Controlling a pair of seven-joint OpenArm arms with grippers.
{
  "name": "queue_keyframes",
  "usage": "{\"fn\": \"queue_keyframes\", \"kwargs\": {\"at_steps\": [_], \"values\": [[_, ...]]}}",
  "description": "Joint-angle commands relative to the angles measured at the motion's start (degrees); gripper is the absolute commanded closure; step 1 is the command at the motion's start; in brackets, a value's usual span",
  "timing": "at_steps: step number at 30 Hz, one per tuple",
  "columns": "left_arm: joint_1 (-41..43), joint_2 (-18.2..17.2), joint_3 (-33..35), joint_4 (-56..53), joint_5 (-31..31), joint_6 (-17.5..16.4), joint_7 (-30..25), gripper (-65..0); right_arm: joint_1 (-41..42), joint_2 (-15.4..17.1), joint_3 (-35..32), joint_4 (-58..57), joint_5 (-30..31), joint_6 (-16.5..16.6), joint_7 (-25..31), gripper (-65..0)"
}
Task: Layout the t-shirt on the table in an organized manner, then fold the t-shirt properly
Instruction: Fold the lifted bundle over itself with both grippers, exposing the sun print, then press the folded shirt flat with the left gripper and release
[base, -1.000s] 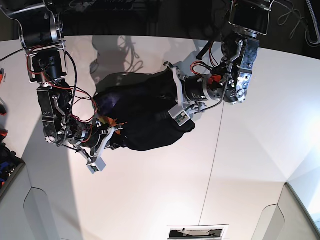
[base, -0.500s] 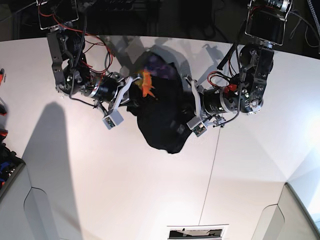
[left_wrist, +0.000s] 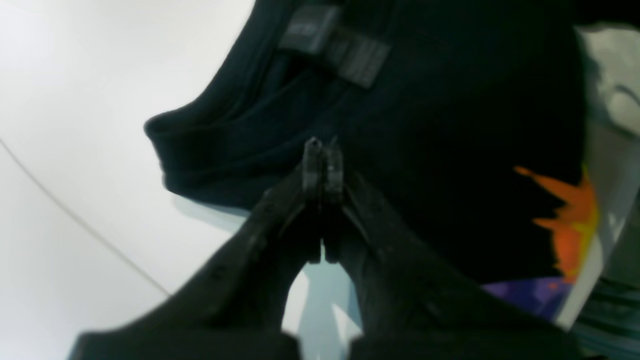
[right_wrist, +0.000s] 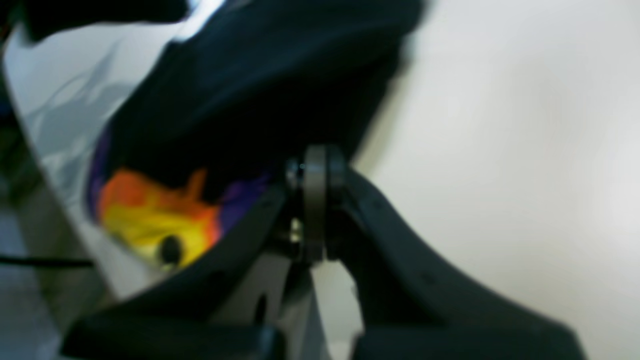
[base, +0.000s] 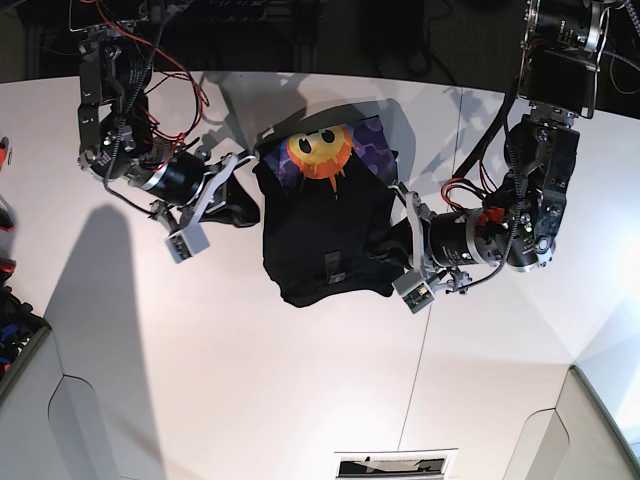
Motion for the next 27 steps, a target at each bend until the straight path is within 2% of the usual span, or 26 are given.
{"fn": "queue_keyframes", "kwargs": {"at_steps": [1,6,8,10,14,17,20,23,27], "values": [[-1.2,-0.9,-0.4,1.6,-2.0,-0.3,0.1,0.0,1.2,0.2,1.3,1.2,1.0,0.4,1.5,0.0],[2.4,-1.0,-0.4,4.3,-6.6,-0.3,1.1,0.0,1.3,0.2,6.6,1.2,0.9,0.4,1.5,0.0],[3.8,0.3,-0.4,5.2,-8.1,-0.3,1.1,0.0,1.3,0.6,7.6,1.2,0.5,0.4,1.6,0.0],[4.4,3.1,-0.4,5.2,-8.0,-0.3,0.5,0.0,1.3,0.8,8.4,1.2,0.1,0.2,1.6,0.0],[4.0,9.0,-0.4,2.9,-1.4,-0.3,-2.5,0.0,0.9,0.8,8.7,1.2,0.1,-0.1,0.8,0.0],[3.8,11.3,-0.4,-1.3,4.0,-0.3,-5.9,0.0,0.5,0.8,8.7,1.1,0.1,-0.1,0.4,0.0],[3.8,11.2,-0.4,-7.0,7.0,-0.3,-8.5,0.0,-0.1,0.8,8.7,1.2,0.1,0.0,0.5,0.0],[3.8,10.6,-0.4,-12.2,7.2,-0.3,-10.6,0.0,-0.1,0.8,8.7,1.2,0.1,0.0,0.7,0.0],[2.0,10.7,-0.4,-13.3,7.2,-0.3,-11.2,0.0,-0.1,0.7,8.7,1.2,0.4,-0.1,1.4,0.0]]}}
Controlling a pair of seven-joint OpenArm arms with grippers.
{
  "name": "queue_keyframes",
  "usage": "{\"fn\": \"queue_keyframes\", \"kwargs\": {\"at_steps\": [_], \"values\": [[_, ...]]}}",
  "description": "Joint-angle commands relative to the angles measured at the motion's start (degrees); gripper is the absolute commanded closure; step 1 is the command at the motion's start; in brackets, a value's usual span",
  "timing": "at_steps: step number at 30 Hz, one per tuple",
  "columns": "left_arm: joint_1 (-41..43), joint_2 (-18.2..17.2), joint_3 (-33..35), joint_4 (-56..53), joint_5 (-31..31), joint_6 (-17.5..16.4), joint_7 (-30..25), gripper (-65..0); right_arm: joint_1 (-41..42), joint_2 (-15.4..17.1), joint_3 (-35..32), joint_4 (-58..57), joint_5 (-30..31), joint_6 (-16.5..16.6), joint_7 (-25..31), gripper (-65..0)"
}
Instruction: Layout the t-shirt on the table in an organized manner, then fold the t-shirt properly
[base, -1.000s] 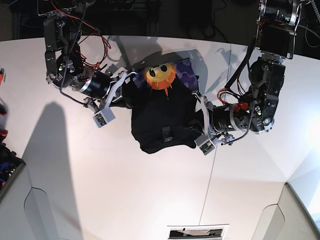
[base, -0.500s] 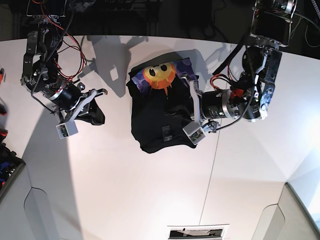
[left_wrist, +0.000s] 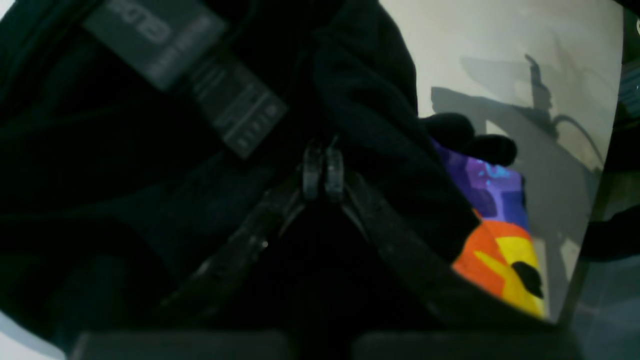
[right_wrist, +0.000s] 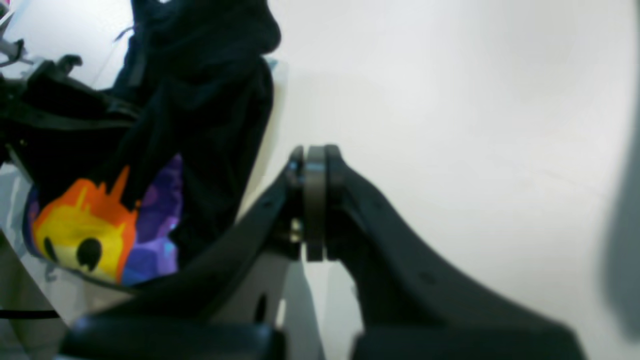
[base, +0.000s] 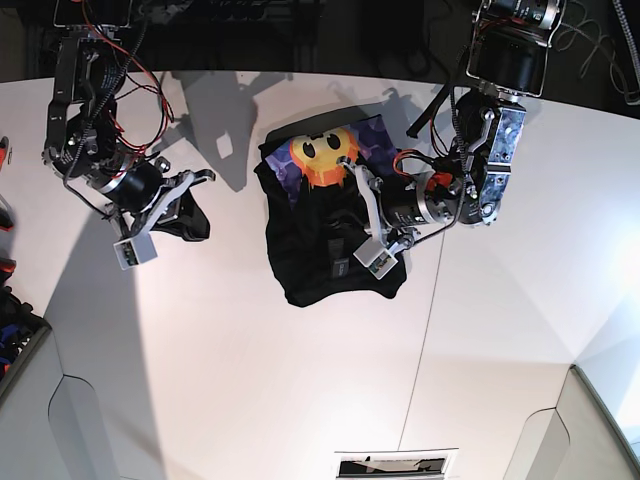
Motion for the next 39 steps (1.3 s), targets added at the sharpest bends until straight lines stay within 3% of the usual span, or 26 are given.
{"fn": "queue_keyframes", "kwargs": {"at_steps": [1,8,13,17,20,25,31,39], "values": [[-2.4,-0.3,-0.2,0.5,1.0,0.6,0.1,0.0,0.8,0.2,0.2,1.1,1.5,0.0,1.4,0.0],[-9.6,-0.3,-0.2,0.5,-0.6,0.6,1.9,0.0,0.7,0.2,0.2,1.1,3.0,0.0,0.9,0.0],[-11.2,-0.4,-0.2,2.6,-14.1,0.6,11.0,0.0,0.8,0.2,0.5,1.1,3.0,0.0,1.0,0.0],[-11.2,-1.2,-0.2,8.8,-20.2,0.6,18.3,0.0,0.7,0.2,3.1,1.5,3.0,0.1,-0.3,0.0],[-9.9,-4.3,-0.2,12.3,-22.8,0.6,19.6,0.0,0.1,0.2,7.3,3.4,3.7,0.1,-3.2,0.0],[-2.6,-9.2,-0.2,17.3,-22.4,0.6,19.8,0.0,-5.4,2.7,16.1,8.1,11.8,0.1,-6.0,0.0],[8.6,-14.4,-1.5,19.5,-21.9,0.6,22.1,0.0,-13.8,7.3,22.3,9.2,16.3,0.7,-9.4,0.0],[31.3,-17.2,-15.9,33.9,-22.2,0.6,22.7,0.0,-29.2,12.4,25.0,13.0,17.8,0.7,-9.4,0.0]]}}
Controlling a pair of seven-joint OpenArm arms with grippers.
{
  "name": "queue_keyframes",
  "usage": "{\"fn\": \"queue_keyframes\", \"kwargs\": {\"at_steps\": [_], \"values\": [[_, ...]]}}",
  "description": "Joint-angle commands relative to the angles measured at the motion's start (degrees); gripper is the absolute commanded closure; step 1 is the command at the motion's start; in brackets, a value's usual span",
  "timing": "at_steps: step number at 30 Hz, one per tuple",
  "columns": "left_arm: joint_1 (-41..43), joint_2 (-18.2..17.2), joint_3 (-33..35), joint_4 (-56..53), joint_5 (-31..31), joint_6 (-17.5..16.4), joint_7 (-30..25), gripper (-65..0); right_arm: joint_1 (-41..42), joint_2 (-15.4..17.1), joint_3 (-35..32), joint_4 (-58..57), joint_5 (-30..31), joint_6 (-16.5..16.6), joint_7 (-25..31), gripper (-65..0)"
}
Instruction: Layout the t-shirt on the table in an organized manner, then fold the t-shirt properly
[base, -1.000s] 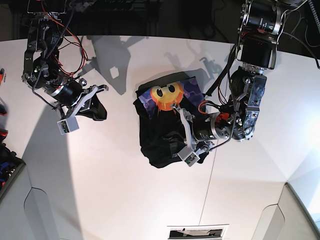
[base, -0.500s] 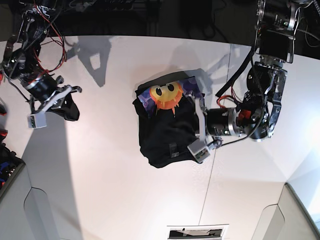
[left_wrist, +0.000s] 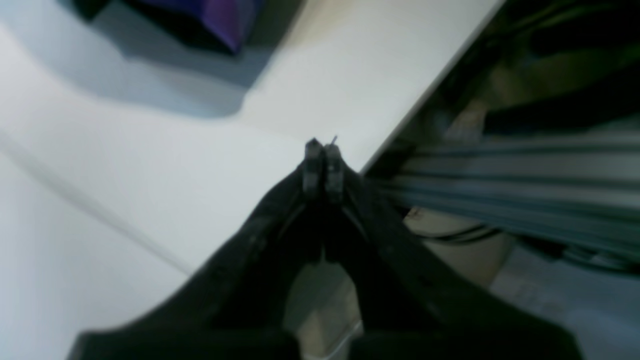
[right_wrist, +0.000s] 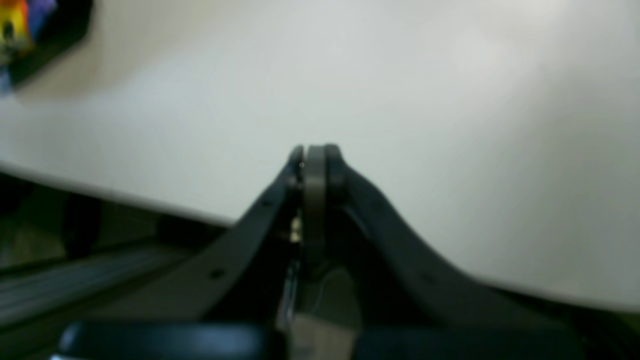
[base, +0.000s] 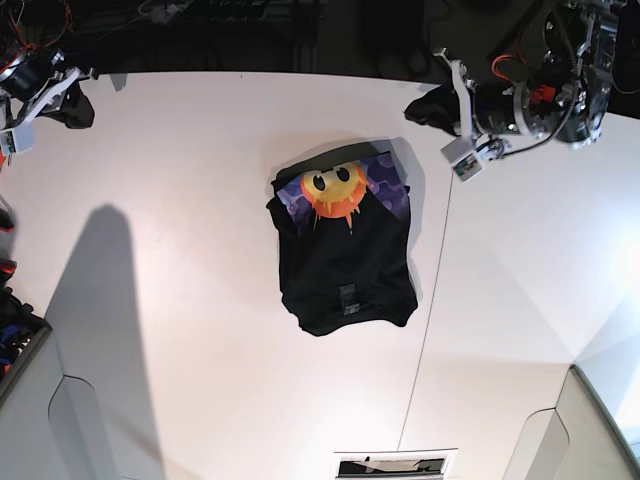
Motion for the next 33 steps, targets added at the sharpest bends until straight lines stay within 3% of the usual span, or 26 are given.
{"fn": "queue_keyframes", "kwargs": {"at_steps": [1,6,12,17,22,29,33], "values": [[3.4,-0.5,-1.1,1.8,-0.9,-0.5,0.3,0.0,-2.1,1.0,0.3,1.4,1.3,0.5,0.8,0.0],[15.4,-0.3,-3.4,4.0,0.8,-0.5,-0.2,0.0,-10.3,1.8,0.3,2.5,2.2,0.5,0.8,0.0],[25.0,-0.3,-3.2,0.5,13.1,-0.5,-9.1,0.0,-19.6,1.8,-3.0,1.7,-0.4,0.4,1.6,0.0],[25.3,0.1,-1.9,-10.9,21.5,-0.5,-14.1,0.0,-21.4,1.9,-12.7,-4.5,-6.3,0.2,1.7,0.0],[21.8,2.2,4.9,-24.7,29.3,-0.2,-14.1,0.0,-18.2,1.9,-23.4,-17.5,-12.1,-1.5,2.4,0.0],[8.7,5.9,16.7,-45.3,42.4,13.6,-19.3,0.0,-3.8,0.8,-39.5,-39.8,-18.3,-6.1,5.2,0.0],[0.1,9.0,22.5,-55.3,43.0,14.9,-18.2,0.0,5.8,-1.4,-45.8,-51.1,-22.1,-6.8,4.6,0.0]]}}
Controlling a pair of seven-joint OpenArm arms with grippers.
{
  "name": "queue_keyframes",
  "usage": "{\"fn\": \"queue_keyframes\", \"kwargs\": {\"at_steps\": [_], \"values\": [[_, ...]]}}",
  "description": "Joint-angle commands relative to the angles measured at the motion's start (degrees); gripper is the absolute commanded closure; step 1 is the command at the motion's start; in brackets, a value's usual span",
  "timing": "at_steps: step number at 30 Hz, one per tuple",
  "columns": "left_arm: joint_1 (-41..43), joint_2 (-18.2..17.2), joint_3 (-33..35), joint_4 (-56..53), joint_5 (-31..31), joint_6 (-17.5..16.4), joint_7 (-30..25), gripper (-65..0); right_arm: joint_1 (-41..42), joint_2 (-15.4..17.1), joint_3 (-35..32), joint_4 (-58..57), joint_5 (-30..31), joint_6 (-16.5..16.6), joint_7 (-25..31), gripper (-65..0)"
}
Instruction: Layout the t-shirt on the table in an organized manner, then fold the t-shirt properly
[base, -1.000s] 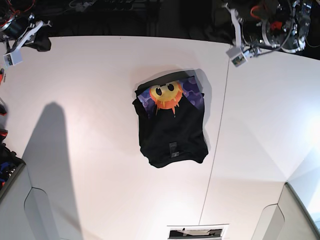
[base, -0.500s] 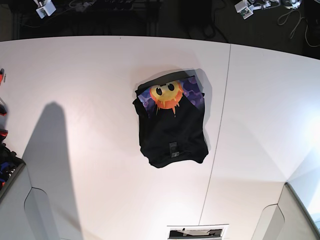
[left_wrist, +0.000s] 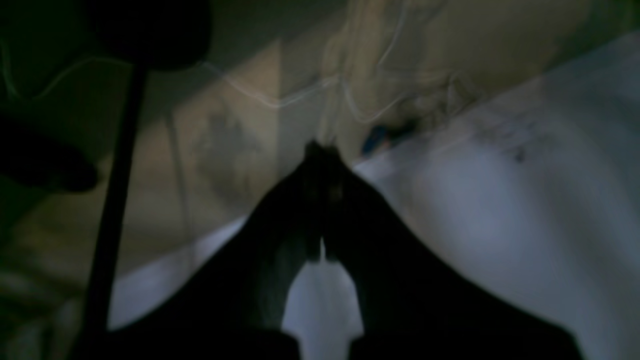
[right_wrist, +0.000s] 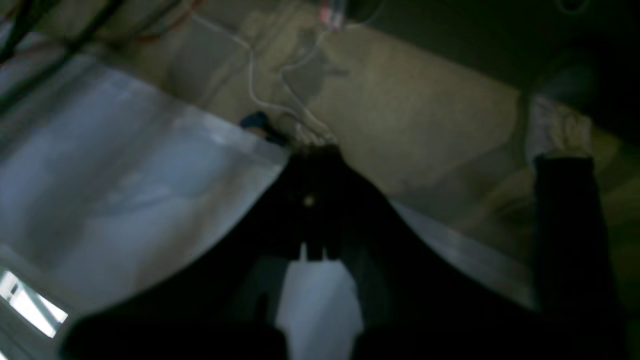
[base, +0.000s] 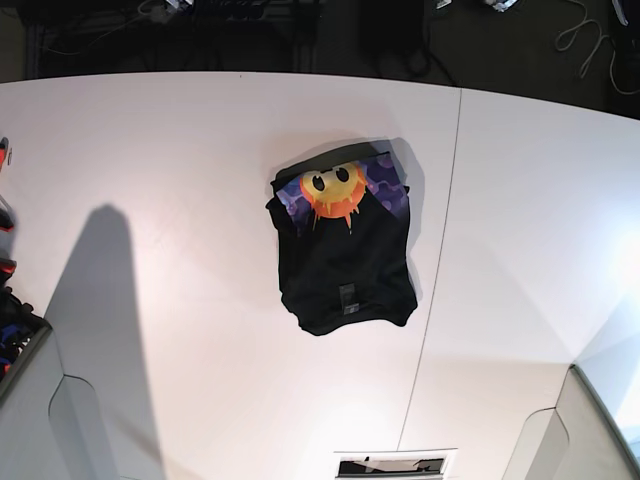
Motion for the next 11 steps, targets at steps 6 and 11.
{"fn": "queue_keyframes", "kwargs": {"at_steps": [6,11], "values": [[-9.3,4.5,7.1,-10.1,0.0,-0.1,0.0,0.0,8.6,-1.4,-4.5,-7.6,-3.7,0.4,-2.3,0.0],[-12.2,7.2,8.2,-13.1,0.1,1.7,-1.3,0.0,10.0,-1.6,-4.7,-7.5,-3.7,0.5,-2.9,0.0]]}}
